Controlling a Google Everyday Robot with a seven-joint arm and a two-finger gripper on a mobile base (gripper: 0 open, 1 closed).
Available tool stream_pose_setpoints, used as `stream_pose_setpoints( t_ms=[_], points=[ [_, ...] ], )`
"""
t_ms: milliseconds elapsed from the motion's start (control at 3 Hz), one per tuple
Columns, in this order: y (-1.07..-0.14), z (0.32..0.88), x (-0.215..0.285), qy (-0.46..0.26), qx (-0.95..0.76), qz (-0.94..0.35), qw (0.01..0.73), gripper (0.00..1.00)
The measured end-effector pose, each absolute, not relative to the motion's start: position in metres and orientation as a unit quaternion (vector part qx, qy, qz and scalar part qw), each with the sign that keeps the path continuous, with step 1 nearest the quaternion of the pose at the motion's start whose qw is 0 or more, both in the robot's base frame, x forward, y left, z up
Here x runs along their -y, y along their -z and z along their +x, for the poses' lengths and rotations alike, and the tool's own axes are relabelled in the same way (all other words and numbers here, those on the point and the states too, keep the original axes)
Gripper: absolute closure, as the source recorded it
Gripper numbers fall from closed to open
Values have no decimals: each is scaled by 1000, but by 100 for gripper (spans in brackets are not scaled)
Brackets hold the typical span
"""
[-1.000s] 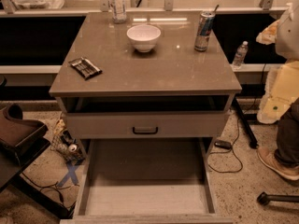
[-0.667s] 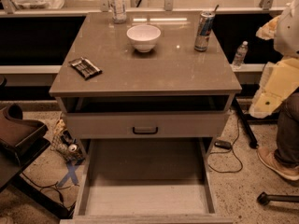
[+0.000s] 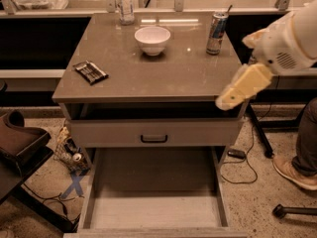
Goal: Place rxbar chocolate into middle drawer
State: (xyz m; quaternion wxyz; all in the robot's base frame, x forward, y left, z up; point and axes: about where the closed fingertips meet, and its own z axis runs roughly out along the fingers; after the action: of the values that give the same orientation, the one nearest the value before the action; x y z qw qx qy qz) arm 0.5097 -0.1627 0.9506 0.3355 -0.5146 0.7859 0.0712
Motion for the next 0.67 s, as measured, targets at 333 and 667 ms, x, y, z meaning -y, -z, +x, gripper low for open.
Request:
stream_pose_setpoints(
  t_ms=[333,667],
  points=[
    [-942,556,121,-143,-752,-490,418,0],
    [-949,603,79,-189,-697,-468,509,0]
  ],
)
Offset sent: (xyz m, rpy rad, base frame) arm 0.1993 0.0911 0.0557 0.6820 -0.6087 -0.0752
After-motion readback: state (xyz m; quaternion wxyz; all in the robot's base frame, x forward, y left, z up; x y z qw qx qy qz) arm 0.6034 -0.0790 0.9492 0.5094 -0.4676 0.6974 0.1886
